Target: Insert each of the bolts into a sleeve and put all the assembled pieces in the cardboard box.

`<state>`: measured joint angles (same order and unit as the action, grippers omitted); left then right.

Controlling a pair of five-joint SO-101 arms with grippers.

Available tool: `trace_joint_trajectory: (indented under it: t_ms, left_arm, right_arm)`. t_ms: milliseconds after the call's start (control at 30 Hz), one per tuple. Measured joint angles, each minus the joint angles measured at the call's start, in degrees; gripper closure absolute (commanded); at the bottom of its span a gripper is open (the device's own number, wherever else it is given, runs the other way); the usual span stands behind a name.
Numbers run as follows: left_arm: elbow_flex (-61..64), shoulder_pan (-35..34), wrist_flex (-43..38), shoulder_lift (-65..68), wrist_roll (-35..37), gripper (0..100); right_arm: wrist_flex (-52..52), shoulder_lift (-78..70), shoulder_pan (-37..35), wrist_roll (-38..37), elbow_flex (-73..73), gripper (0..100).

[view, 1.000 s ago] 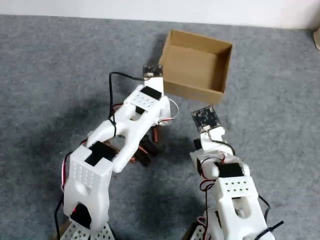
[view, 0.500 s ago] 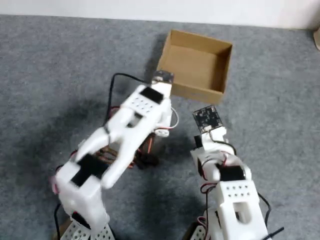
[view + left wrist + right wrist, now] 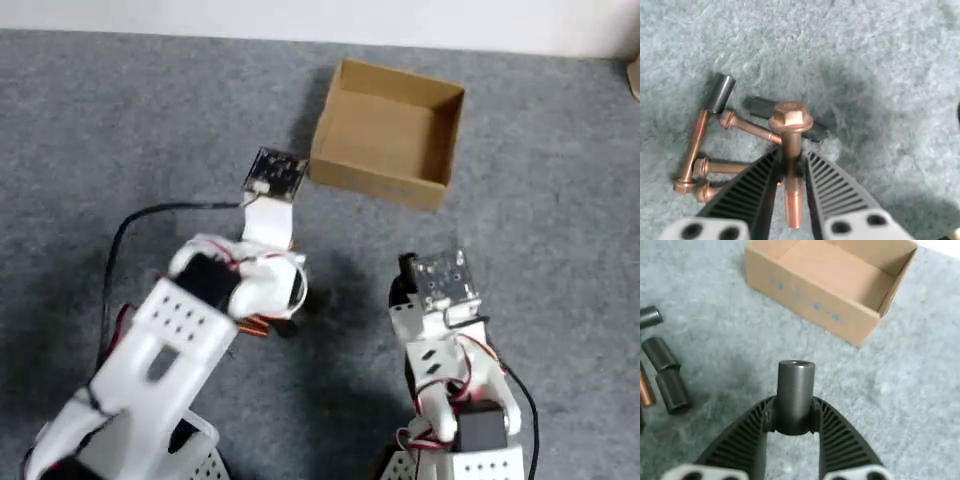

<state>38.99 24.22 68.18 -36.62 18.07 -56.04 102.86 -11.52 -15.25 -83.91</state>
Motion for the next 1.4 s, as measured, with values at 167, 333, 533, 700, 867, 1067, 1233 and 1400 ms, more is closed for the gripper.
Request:
trace_joint_trajectory:
  t_ms: [167, 333, 533, 700, 867, 1067, 1233, 1400]
  left_arm:
    - [5.8, 0.2, 0.0, -8.8, -1.7, 100]
    - [12.0, 0.1, 0.0, -19.3, -3.7, 100]
    - [20.4, 0.1, -5.3, -35.0, -7.0, 100]
    - [30.4, 0.0, -12.3, -48.4, -9.7, 100]
    - [39.8, 0.0, -20.7, -60.2, -10.0, 100]
    - [47.4, -0.1, -34.2, -67.0, -9.7, 100]
    - [48.7, -3.1, -45.9, -67.0, 0.2, 100]
    - [48.7, -5.2, -48.9, -67.1, 13.8, 100]
  right_arm:
    - [-1.2, 1.6, 0.1, 0.0, 0.0, 99.5]
    - [-1.2, 2.1, -0.2, 1.9, 0.0, 99.5]
    - [-1.2, 2.1, -5.5, 3.3, 0.0, 99.5]
    - [0.6, 2.1, -8.0, 3.3, 0.0, 99.5]
    - [6.8, 2.2, -8.2, 4.8, -0.8, 99.5]
    - [12.3, 2.2, -8.1, 9.2, -3.9, 99.5]
    - [15.4, 2.2, -8.4, 9.6, -7.2, 99.5]
    - [16.1, 2.2, -15.7, 9.6, -8.1, 99.5]
